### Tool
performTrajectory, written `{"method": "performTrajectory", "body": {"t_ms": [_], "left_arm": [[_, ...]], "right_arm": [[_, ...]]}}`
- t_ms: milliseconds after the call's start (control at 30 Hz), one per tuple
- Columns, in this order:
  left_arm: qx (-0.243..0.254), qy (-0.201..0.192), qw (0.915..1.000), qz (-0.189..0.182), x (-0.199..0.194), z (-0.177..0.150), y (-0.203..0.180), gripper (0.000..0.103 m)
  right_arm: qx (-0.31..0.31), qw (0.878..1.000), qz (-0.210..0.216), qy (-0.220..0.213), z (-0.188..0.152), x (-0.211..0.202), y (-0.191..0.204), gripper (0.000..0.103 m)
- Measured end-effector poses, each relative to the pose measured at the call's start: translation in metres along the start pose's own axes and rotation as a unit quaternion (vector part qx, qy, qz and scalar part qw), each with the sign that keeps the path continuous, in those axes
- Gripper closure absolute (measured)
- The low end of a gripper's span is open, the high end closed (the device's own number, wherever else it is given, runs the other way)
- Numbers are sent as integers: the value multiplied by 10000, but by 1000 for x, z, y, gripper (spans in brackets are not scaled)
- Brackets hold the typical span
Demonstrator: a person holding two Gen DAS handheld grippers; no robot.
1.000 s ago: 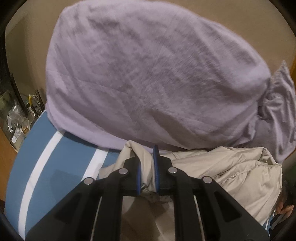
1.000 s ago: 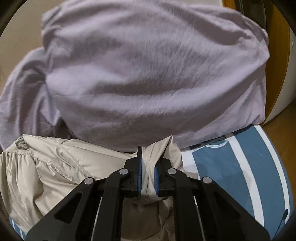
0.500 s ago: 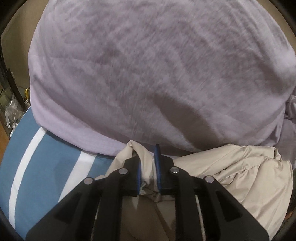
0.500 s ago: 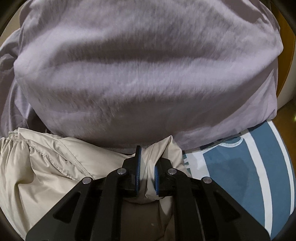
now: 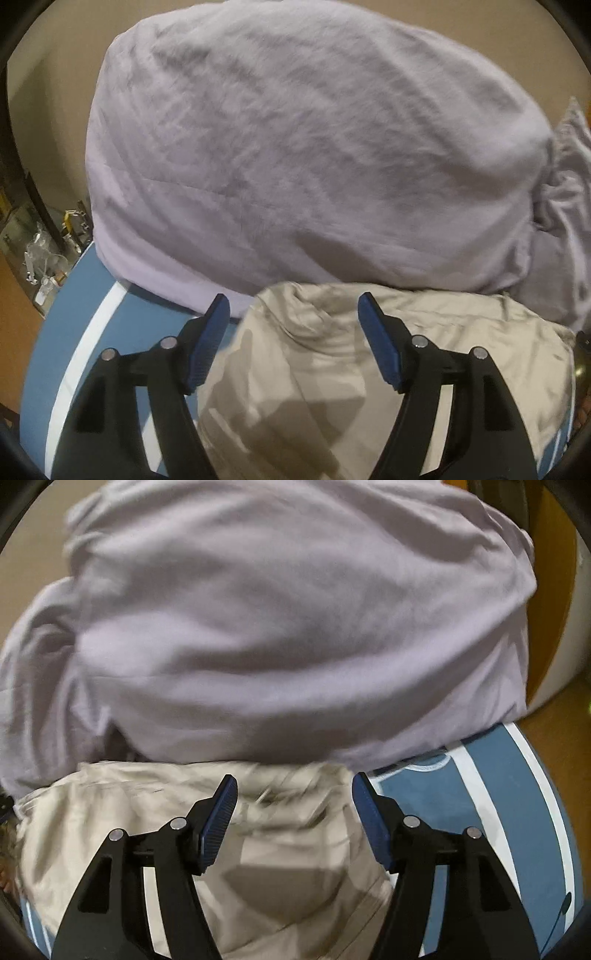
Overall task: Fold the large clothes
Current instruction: 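Open both grippers to release the hem near the collar, then press the folded jacket flat with both grippers near the collar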
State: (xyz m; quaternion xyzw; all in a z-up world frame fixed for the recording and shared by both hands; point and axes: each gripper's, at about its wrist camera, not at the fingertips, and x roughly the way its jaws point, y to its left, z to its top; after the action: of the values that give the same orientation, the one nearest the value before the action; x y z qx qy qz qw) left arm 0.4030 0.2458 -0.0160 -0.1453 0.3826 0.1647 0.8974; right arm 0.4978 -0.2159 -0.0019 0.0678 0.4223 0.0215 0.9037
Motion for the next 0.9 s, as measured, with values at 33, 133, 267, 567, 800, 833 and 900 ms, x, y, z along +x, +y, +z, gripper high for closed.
{"method": "performTrajectory", "body": {"t_ms": [33,133,267,567,800,833,900], "left_arm": [[20,17,10000,-72,-3,-1,-3,30],[98,146,9991,-398,-12,-11,-21,29],[321,347,9962,-728,-14,-24,-55,29],[756,555,9910,-955,-12,-50,-104,29],[981,547,9891,-948,-8,-53,-118,29],[991,538,9889,-969,-7,-53,-119,29],[996,518,9885,-1016,-9,-52,-120,29]], "right_arm": [[-102,9998,143,31,-1,-4,9,37],[-454,9973,545,173,-12,-10,43,37],[-954,9905,909,383,-25,-9,92,37],[-1405,9826,771,943,-51,20,142,38],[-1283,9827,832,1042,-52,45,139,100],[-1275,9836,818,981,-48,45,140,100],[-1257,9855,759,847,-40,46,141,101]]}}
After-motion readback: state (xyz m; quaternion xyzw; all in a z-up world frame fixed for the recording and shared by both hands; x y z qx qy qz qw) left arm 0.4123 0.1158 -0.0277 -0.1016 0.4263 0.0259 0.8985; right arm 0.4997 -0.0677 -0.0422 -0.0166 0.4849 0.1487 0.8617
